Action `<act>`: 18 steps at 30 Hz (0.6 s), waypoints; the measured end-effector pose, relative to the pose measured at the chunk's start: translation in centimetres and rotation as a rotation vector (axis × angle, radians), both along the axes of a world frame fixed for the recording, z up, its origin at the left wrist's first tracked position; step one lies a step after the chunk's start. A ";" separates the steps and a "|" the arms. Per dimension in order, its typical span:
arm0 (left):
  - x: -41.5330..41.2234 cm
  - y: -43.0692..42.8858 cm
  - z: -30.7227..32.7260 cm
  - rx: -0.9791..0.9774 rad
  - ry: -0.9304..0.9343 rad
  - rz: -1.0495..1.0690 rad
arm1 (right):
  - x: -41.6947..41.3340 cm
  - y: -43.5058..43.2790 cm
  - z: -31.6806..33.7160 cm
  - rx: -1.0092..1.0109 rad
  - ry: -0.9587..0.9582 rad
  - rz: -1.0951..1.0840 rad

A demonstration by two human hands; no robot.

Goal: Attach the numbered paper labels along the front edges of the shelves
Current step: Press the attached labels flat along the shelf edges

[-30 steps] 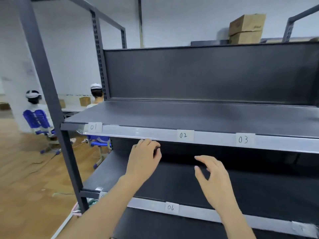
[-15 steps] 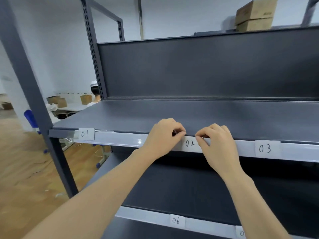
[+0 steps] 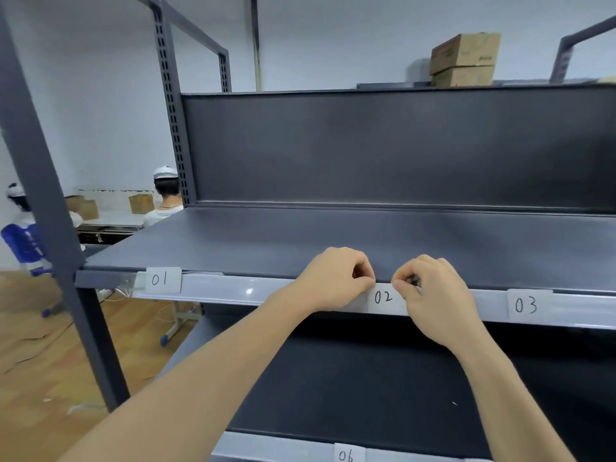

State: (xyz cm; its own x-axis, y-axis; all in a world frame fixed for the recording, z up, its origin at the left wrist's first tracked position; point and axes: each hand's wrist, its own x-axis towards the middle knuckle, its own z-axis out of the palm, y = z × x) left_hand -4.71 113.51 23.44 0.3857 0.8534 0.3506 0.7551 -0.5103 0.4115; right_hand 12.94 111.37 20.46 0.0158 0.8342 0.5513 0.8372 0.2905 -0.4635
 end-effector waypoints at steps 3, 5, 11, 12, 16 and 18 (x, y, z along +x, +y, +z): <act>0.1 0.1 0.4 0.026 0.100 -0.004 | -0.1 0.0 0.1 0.000 0.012 -0.019; 0.1 0.2 0.4 0.034 0.123 -0.009 | -0.2 0.0 0.1 0.008 0.014 -0.033; -0.1 0.0 -0.6 0.111 0.013 -0.014 | -0.3 -0.3 -0.9 0.112 0.053 -0.007; -0.1 0.0 -0.8 0.111 0.009 -0.016 | -0.3 -0.3 -1.0 0.117 0.046 -0.013; 0.0 0.1 -0.4 0.103 0.041 -0.017 | -0.5 -0.1 -0.6 0.069 -0.009 -0.052; 0.0 0.1 -0.3 0.095 0.030 -0.012 | -0.5 -0.2 -0.2 0.052 -0.036 -0.049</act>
